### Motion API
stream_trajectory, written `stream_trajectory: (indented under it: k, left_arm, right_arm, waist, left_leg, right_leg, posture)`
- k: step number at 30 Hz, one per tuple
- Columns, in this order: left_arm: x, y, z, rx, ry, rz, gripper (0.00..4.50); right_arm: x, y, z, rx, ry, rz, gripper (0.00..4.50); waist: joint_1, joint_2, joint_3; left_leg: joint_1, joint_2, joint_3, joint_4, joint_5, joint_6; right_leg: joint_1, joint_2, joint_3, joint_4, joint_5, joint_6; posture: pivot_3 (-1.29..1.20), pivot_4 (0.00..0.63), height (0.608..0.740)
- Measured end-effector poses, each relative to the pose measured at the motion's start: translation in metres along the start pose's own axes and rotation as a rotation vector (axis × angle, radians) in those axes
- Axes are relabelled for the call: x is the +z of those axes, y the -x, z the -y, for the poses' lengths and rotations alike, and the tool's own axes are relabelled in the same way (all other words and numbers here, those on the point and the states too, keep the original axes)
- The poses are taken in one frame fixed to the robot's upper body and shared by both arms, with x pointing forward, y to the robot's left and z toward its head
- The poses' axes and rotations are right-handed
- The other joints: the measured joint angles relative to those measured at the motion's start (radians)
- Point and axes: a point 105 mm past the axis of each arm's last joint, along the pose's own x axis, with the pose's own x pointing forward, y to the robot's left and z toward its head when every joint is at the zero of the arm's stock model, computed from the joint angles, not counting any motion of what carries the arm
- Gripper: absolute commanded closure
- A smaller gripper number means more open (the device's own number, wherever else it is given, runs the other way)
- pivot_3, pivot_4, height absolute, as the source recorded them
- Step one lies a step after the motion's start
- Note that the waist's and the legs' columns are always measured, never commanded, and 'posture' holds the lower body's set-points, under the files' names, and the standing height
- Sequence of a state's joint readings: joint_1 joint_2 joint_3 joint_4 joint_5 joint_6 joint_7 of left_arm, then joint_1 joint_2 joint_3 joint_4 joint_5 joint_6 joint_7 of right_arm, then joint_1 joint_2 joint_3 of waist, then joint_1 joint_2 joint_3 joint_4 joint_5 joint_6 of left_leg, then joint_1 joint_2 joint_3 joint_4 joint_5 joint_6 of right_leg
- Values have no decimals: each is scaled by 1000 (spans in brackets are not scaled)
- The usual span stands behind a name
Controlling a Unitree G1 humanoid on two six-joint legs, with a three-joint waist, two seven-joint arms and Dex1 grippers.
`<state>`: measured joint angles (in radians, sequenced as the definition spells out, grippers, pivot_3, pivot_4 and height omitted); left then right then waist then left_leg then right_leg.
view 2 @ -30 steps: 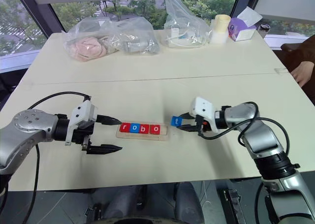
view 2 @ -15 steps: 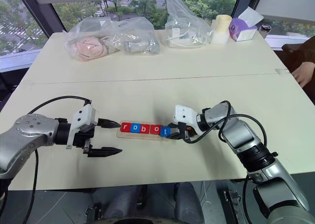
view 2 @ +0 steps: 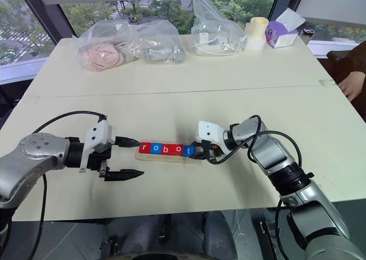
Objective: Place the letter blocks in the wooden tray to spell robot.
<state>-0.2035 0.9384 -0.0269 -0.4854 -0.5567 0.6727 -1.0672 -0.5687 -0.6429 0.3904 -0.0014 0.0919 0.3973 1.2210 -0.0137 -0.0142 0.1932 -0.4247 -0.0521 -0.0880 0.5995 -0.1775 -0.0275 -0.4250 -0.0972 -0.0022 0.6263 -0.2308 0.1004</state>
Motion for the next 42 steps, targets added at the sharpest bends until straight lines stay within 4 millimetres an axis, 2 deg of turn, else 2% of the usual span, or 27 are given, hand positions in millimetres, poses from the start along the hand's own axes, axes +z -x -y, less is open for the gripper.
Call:
stream_trajectory:
  k: [12, 17, 18, 19, 26, 29, 32, 34, 37, 42]
  left_arm:
    - [1, -3, 0, -1, -2, 5, 0]
    - [0, -4, 1, -5, 0, 1, 0]
    - [0, -4, 1, -4, 0, 1, 0]
    - [0, -4, 0, -1, -1, 1, 0]
    - [-1, -4, -1, 12, -3, -2, 0]
    - [0, -4, -1, 13, 2, 6, 0]
    - [7, 0, -4, 31, 56, 66, 0]
    - [9, 10, -10, 77, 94, 99, 0]
    - [-7, 31, -18, 184, 181, 102, 0]
    - [-29, 51, -14, 317, 325, 137, 0]
  right_arm:
    - [1, -5, 3, -15, -5, 16, 3396]
    - [2, -7, 3, -21, -7, 25, 1008]
    - [3, -8, 4, -29, -7, 27, 372]
    - [4, -8, 5, -37, -7, 32, 60]
    - [8, 0, 17, -130, -23, 55, 60]
    - [17, 6, 21, -174, -23, 89, 60]
    - [24, 18, 24, -230, -124, 180, 60]
    - [26, 32, 23, -260, -206, 238, 60]
    - [13, 57, 12, -302, -318, 245, 60]
    - [-7, 78, -7, -392, -465, 248, 60]
  waist:
    - [-3, 0, 0]
    - [-3, 0, 0]
    - [-2, 0, 0]
    - [-2, 0, 0]
    - [-1, 0, 0]
    - [0, 0, 0]
    - [1, 0, 0]
    - [1, 0, 0]
    - [2, 0, 0]
    - [1, 0, 0]
  left_leg:
    - [2, 0, 0, 0, 0, 0]
    - [2, 0, 0, 0, 0, 0]
    - [2, 0, 0, 0, 0, 0]
    - [2, 0, 0, 0, 0, 0]
    - [2, 0, 0, 0, 0, -1]
    - [2, 0, 0, 0, 0, -1]
    - [1, 0, -1, 0, 0, -1]
    - [1, 0, -1, 0, 0, -1]
    - [1, 0, 0, 0, 0, 0]
    - [1, 1, 0, 0, 0, -1]
  right_leg:
    - [0, 0, 0, 3, 0, 0]
    - [0, 0, 0, 3, 0, 0]
    - [0, 0, 0, 3, 0, 0]
    - [0, 0, 1, 3, 0, 0]
    - [0, 0, 1, 3, 0, 0]
    - [0, 0, 1, 3, 0, 0]
    - [0, 0, 1, 3, 0, 0]
    - [0, 0, 1, 3, 0, 0]
    - [0, 0, 1, 2, -1, 0]
    - [0, -1, 1, 2, -1, 0]
  posture:
    - [0, 150, 740]
    - [0, 150, 740]
    - [0, 150, 740]
    - [0, 150, 740]
    - [0, 150, 740]
    - [0, 150, 740]
    - [0, 150, 740]
    - [0, 150, 740]
    - [0, 150, 740]
    - [0, 150, 740]
